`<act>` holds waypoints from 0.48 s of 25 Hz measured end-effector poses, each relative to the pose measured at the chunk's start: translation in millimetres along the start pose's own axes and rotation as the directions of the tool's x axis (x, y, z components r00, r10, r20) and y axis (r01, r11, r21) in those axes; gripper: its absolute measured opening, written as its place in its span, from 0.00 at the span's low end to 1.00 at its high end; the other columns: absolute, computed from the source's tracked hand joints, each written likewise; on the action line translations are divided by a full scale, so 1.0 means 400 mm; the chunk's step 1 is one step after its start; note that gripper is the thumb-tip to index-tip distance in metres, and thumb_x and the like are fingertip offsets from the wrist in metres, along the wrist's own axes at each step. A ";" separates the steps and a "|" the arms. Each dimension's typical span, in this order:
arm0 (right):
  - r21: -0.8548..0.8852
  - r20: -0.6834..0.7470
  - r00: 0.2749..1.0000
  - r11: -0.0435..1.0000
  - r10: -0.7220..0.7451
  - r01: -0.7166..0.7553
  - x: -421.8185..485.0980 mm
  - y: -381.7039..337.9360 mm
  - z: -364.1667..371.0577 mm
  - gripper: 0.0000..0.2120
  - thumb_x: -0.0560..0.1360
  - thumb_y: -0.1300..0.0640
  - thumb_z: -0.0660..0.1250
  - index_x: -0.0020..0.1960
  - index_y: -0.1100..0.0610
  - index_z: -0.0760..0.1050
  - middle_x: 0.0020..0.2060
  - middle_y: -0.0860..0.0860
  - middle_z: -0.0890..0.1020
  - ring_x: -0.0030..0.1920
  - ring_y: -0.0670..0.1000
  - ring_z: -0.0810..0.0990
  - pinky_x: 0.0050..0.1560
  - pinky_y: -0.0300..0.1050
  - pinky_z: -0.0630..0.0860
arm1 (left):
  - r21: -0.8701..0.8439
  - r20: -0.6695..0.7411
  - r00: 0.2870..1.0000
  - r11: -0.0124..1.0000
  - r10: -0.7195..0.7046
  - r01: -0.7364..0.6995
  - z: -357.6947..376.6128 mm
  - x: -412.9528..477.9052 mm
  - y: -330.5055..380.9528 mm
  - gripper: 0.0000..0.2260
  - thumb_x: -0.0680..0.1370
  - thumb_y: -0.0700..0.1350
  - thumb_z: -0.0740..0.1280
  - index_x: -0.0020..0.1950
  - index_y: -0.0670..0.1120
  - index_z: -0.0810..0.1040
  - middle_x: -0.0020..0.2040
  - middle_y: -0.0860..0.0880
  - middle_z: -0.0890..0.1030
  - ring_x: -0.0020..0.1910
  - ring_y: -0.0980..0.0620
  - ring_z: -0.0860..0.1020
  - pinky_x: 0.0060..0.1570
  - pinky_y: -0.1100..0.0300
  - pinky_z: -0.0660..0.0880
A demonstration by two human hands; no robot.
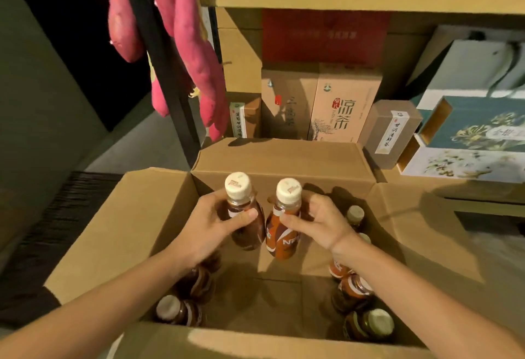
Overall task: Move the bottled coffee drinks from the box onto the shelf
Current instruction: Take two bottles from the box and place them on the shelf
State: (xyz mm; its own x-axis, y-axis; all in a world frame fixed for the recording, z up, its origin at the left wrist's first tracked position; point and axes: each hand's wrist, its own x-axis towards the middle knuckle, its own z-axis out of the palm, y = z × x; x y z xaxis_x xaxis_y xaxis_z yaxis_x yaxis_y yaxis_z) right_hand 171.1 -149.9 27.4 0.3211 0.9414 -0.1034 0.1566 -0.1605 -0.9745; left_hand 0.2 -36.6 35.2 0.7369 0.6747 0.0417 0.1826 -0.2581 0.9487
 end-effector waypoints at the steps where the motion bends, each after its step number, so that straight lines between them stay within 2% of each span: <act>1: 0.003 -0.002 0.999 0.999 -0.040 0.040 0.005 -0.026 0.008 0.13 0.71 0.61 0.70 0.54 0.51 0.75 0.53 0.49 0.81 0.57 0.48 0.78 0.63 0.46 0.72 | 0.008 -0.051 0.998 1.000 0.021 -0.021 -0.017 -0.012 0.018 0.19 0.71 0.53 0.71 0.59 0.50 0.77 0.53 0.57 0.82 0.56 0.60 0.78 0.55 0.65 0.75; 4: -0.006 0.019 0.991 0.991 -0.131 0.131 0.013 -0.105 0.039 0.14 0.72 0.58 0.70 0.56 0.48 0.74 0.55 0.48 0.81 0.59 0.47 0.78 0.65 0.48 0.72 | 0.029 -0.192 0.980 0.998 0.059 -0.054 -0.069 -0.064 0.085 0.20 0.69 0.55 0.69 0.58 0.49 0.78 0.53 0.58 0.82 0.54 0.62 0.78 0.51 0.68 0.76; 7: 0.007 0.084 0.975 0.979 -0.204 0.205 0.009 -0.182 0.085 0.15 0.71 0.54 0.70 0.57 0.46 0.74 0.56 0.47 0.81 0.60 0.46 0.77 0.66 0.50 0.71 | 0.058 -0.328 0.939 0.994 0.106 -0.092 -0.114 -0.132 0.153 0.15 0.67 0.55 0.67 0.51 0.53 0.79 0.47 0.58 0.83 0.50 0.64 0.79 0.43 0.73 0.75; 9: 0.018 0.159 0.954 0.967 -0.255 0.255 -0.001 -0.234 0.125 0.20 0.69 0.49 0.71 0.59 0.47 0.75 0.57 0.46 0.81 0.61 0.45 0.76 0.66 0.50 0.70 | 0.074 -0.431 0.893 0.992 0.127 -0.105 -0.147 -0.187 0.188 0.12 0.67 0.54 0.67 0.49 0.53 0.79 0.45 0.58 0.83 0.49 0.64 0.80 0.40 0.74 0.75; 10: 0.023 0.203 0.939 0.960 -0.279 0.281 -0.004 -0.254 0.148 0.21 0.68 0.48 0.71 0.59 0.47 0.75 0.56 0.45 0.81 0.60 0.43 0.76 0.65 0.47 0.71 | 0.086 -0.473 0.871 0.991 0.133 -0.105 -0.164 -0.217 0.201 0.12 0.67 0.54 0.67 0.48 0.53 0.79 0.45 0.59 0.83 0.49 0.64 0.80 0.39 0.74 0.75; 12: 0.031 0.289 0.893 0.936 -0.345 0.352 -0.016 -0.300 0.202 0.13 0.70 0.52 0.71 0.53 0.45 0.76 0.50 0.41 0.82 0.54 0.37 0.78 0.56 0.33 0.73 | 0.116 -0.550 0.823 0.989 0.142 -0.093 -0.200 -0.280 0.222 0.11 0.68 0.53 0.67 0.49 0.52 0.80 0.45 0.57 0.83 0.49 0.63 0.80 0.40 0.72 0.75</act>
State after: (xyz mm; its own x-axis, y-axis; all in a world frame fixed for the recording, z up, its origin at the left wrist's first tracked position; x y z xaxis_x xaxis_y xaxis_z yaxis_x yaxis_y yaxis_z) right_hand 74.6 -112.6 128.9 -0.0377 0.9817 0.1865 0.2306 0.1902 -0.9543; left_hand -118.1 -79.8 139.9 0.2749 0.8989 0.3411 0.1876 -0.3981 0.8979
